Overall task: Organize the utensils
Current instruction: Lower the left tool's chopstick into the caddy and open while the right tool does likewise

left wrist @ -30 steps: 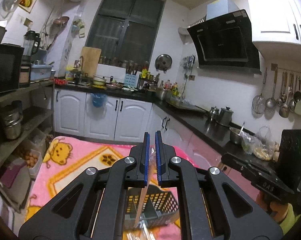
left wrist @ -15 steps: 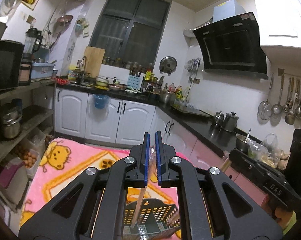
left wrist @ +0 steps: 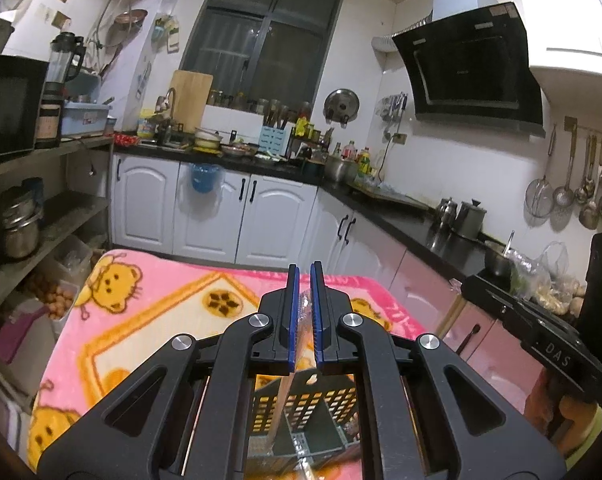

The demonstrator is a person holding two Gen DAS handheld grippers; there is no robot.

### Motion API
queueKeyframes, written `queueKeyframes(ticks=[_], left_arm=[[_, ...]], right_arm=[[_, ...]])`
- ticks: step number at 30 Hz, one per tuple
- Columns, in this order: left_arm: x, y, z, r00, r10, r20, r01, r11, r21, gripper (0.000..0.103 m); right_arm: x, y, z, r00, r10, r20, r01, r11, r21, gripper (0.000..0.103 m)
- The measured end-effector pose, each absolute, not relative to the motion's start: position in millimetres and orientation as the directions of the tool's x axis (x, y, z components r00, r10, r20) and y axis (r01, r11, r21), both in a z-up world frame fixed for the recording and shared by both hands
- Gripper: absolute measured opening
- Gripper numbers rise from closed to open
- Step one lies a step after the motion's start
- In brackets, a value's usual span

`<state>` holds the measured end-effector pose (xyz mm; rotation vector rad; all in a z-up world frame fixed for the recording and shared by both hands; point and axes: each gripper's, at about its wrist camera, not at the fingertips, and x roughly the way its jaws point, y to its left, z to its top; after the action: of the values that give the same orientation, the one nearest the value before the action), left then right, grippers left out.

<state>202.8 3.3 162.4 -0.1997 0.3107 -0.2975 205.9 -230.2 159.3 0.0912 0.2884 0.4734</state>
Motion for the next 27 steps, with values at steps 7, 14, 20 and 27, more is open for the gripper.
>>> queueKeyframes(ticks=[7,14,20,27], left_arm=[[208.1,4.2,137.7,0.894,-0.308,-0.325,0.237,0.942,-0.239,0.003],[212.0,10.0,121.0,0.883,-0.299,-0.362,0.218,0.944,-0.249,0.003],[213.4,13.7,114.9,0.878,-0.293,-0.378,0.206,0.945,-0.253,0.003],[211.0,18.4,110.8,0.879,-0.282,-0.385,0.19,0.947,-0.259,0.003]], right_arm=[[214.2,-232.6,138.6,0.838,0.464,-0.288,-0.423,0.885,0.196,0.002],[220.2,-238.2,123.7,0.832,0.46,-0.311,-0.406,0.886,0.224,0.002],[221.9,-242.1,115.0,0.826,0.46,-0.327,-0.395,0.885,0.247,0.003],[221.1,-250.2,109.3,0.827,0.45,-0.337,-0.375,0.889,0.264,0.003]])
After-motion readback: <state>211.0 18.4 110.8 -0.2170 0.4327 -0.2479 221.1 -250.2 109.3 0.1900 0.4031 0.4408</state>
